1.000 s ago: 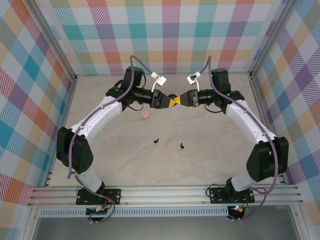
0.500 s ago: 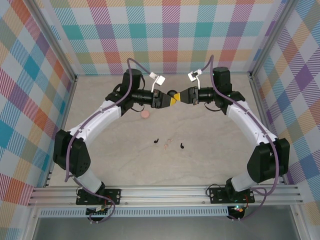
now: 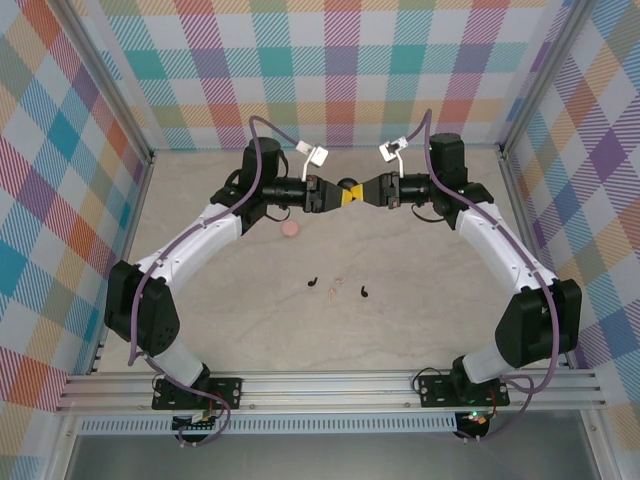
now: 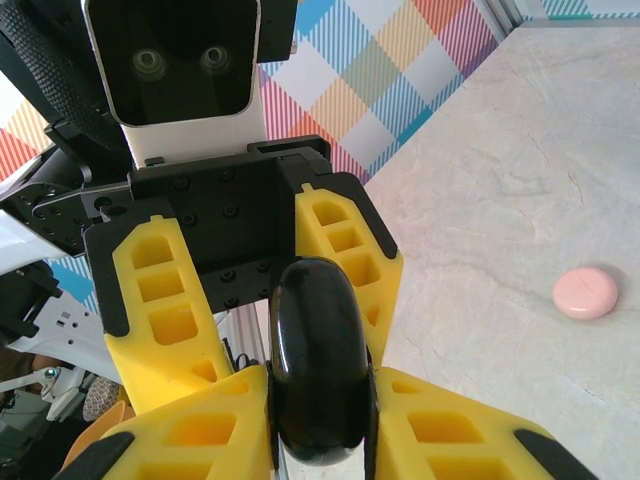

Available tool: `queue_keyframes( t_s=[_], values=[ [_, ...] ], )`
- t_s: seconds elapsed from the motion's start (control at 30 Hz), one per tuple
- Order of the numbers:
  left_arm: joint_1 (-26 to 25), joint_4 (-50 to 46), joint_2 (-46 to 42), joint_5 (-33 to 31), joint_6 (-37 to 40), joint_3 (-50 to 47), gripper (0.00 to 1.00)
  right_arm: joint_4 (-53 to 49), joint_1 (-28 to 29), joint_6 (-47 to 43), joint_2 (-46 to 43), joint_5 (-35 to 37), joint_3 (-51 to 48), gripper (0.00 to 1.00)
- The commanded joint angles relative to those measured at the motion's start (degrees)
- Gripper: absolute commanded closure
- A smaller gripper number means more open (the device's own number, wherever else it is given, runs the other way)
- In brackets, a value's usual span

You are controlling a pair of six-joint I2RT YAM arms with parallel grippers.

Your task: Insert wireless bluetooth earbuds into charging case

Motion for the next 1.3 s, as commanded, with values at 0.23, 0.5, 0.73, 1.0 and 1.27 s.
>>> queue_keyframes(
  t_s=[0.23, 0.5, 0.73, 1.0, 1.27],
  values=[
    [-0.42, 6.08, -1.08, -0.07, -3.04, -0.63, 0.68, -0.01, 0.13, -0.68, -1.24, -2.25, -0.69, 0.72],
    [-0.60, 8.10, -0.42, -0.14, -4.75, -0.76, 0.66, -1.41, 0.84, -1.95, -0.61, -2.74, -0.50, 0.71],
    [-0.78, 8.28, -0.15, 0.30, -4.71, -0.51, 0.68, -2.03, 1.28, -2.51, -0.26, -3.11, -0.20, 0.71],
    [-1.11, 7.48, 0.71, -0.16, -4.77, 0.22, 0.69, -5.17, 2.18, -4.78, 0.53, -3.07, 1.03, 0.71],
    [-1.92, 1.98, 1.52, -3.20, 1.41, 2.40, 0.88, -6.58, 2.42, -5.63, -0.19, -1.15, 1.03, 0.67]
  ],
)
